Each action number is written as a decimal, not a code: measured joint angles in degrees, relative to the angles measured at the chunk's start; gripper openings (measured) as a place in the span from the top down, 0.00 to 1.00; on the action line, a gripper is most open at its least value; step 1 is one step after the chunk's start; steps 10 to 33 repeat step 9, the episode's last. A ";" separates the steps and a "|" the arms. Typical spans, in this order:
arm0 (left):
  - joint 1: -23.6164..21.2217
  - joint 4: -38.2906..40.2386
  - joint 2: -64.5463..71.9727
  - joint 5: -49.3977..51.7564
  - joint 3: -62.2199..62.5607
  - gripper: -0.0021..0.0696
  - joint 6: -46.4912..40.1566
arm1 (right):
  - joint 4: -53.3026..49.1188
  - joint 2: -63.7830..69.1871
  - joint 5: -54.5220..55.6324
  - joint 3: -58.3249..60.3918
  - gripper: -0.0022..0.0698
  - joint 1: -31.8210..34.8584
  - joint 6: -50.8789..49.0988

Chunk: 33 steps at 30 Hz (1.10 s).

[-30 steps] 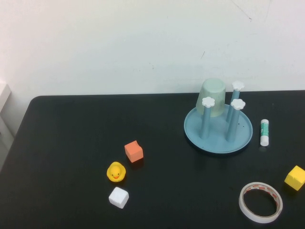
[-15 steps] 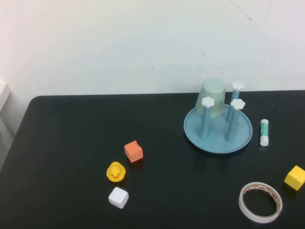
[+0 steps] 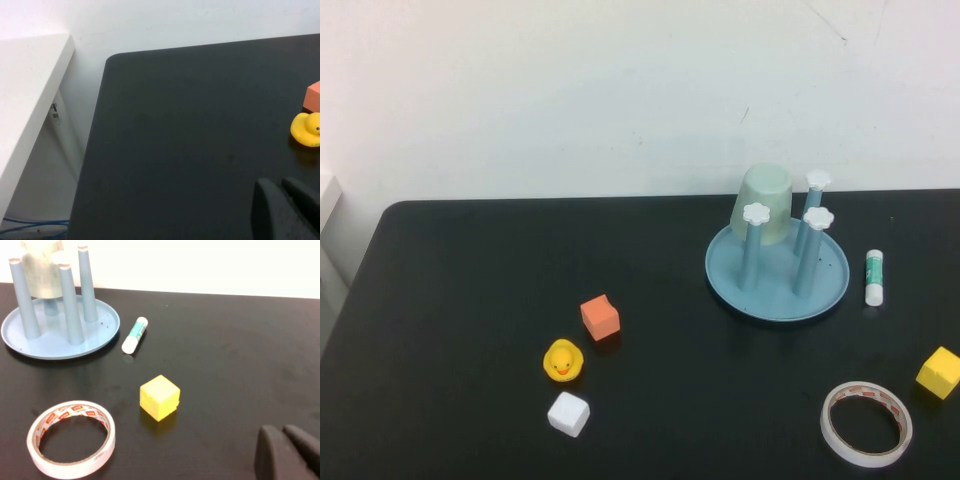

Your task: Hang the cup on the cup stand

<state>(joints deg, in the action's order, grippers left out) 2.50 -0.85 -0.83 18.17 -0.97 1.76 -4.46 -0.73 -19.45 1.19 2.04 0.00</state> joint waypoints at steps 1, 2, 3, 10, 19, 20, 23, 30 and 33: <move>-0.11 0.00 0.00 0.00 0.00 0.97 0.00 | 0.00 0.00 0.00 0.00 0.97 0.00 0.00; -0.12 0.00 0.00 0.00 0.00 0.97 0.00 | 0.00 0.00 0.00 0.00 0.97 0.00 0.00; -0.40 0.00 0.00 0.00 0.00 0.97 0.00 | 0.00 0.00 0.00 0.00 0.97 0.00 0.00; -1.12 0.00 0.00 0.00 0.00 0.97 0.00 | 0.00 0.00 0.00 0.00 0.97 0.00 0.00; -1.12 0.00 0.00 0.00 0.00 0.97 0.00 | 0.00 0.00 0.00 0.00 0.97 0.00 0.00; -1.12 0.00 0.00 0.00 0.00 0.97 0.00 | 0.00 0.00 0.00 0.00 0.97 0.00 0.00; -1.12 0.00 0.00 0.00 0.00 0.97 0.00 | 0.00 0.00 0.00 0.00 0.97 0.00 0.00; -1.12 0.00 0.00 0.00 0.00 0.97 0.00 | 0.00 0.00 0.00 0.00 0.97 0.00 0.00; -1.12 0.00 0.00 0.00 0.00 0.97 0.00 | 0.00 0.00 0.00 0.00 0.97 0.00 0.00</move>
